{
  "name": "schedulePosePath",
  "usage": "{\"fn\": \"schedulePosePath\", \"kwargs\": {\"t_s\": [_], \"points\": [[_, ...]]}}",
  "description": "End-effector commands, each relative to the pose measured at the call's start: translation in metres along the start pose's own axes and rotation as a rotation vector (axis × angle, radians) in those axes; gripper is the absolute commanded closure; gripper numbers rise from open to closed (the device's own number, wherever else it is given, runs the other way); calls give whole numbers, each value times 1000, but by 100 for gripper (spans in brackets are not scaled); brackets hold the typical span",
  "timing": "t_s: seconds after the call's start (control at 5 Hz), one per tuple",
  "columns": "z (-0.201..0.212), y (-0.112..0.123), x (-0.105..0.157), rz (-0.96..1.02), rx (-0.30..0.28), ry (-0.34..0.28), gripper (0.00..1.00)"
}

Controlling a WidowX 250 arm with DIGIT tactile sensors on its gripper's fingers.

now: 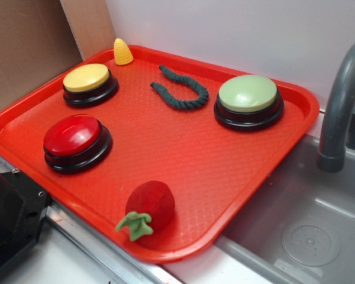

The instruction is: Push the yellow button.

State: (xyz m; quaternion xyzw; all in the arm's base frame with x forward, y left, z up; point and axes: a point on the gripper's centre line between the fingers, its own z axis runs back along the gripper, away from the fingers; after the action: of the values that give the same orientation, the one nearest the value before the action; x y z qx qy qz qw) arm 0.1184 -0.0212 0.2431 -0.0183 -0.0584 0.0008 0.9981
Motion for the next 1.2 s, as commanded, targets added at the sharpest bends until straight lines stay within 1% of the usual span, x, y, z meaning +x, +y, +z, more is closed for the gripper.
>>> {"fn": "schedulePosePath", "kwargs": {"t_s": [0.0, 0.2, 0.4, 0.6, 0.8, 1.0], "points": [[0, 0, 0, 0, 0, 0, 0], [-50, 51, 41, 154, 126, 54, 0], [-69, 76, 66, 242, 114, 77, 0], [-93, 106, 81, 370, 120, 64, 0], [-115, 131, 84, 494, 145, -10, 0], [-137, 150, 89, 496, 107, -27, 0]]}}
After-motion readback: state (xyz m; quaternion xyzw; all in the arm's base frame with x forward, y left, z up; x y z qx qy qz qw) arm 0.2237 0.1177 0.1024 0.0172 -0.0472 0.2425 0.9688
